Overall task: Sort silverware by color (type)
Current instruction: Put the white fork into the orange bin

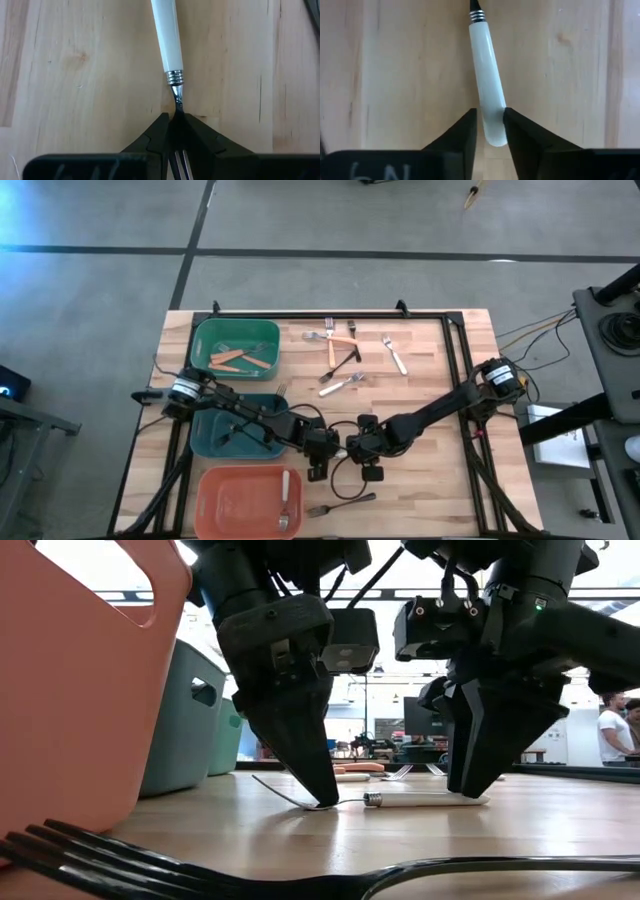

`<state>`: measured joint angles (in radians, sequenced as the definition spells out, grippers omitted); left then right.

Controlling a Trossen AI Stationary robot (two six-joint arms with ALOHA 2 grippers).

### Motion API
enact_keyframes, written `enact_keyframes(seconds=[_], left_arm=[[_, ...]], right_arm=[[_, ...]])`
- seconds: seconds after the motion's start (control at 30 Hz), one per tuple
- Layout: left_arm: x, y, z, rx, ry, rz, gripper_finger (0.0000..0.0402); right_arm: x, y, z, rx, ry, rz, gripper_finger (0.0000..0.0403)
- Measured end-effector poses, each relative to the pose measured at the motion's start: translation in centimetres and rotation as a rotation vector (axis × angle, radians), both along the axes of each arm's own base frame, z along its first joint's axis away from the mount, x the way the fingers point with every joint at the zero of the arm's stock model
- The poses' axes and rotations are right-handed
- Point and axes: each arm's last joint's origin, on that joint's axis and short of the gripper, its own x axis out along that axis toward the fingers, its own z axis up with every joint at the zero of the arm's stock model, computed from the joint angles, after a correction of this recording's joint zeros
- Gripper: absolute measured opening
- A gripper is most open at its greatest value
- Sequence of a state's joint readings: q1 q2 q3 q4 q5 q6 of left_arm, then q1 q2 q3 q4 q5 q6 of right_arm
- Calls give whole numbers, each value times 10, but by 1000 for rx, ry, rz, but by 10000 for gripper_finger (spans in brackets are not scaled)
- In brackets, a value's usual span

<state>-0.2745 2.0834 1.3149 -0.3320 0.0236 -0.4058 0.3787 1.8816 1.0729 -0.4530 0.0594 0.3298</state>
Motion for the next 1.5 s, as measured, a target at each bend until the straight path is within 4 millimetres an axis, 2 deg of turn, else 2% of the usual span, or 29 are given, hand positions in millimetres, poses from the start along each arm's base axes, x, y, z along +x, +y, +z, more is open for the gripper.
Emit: enact_keyframes(seconds=[0.17, 0.37, 0.57, 0.73, 0.97, 1.17, 1.4, 1.5], left_arm=[[1, 0, 2, -5, -9, 5, 37], [11, -3, 14, -16, -39, -30, 37], [22, -7, 29, -25, -108, -66, 37], [20, -6, 22, -7, -74, -60, 47], [17, -2, 14, 162, -45, -13, 86], [17, -6, 8, 231, -44, -25, 111], [15, -14, 1, 285, -38, -21, 113], [15, -14, 0, 295, -40, -18, 102]], right_arm=[[-3, -2, -4, -29, -3, -19, 108], [-11, -5, -14, -31, -10, -21, 76], [-12, -5, -15, -23, -14, -47, 53], [-12, -5, -15, -13, -17, -71, 52], [-12, -5, -16, 19, -5, -75, 52], [-12, -5, -16, 25, -4, -81, 50], [-12, -4, -15, 35, -4, -93, 50], [-11, -4, -14, 46, -6, -115, 53]])
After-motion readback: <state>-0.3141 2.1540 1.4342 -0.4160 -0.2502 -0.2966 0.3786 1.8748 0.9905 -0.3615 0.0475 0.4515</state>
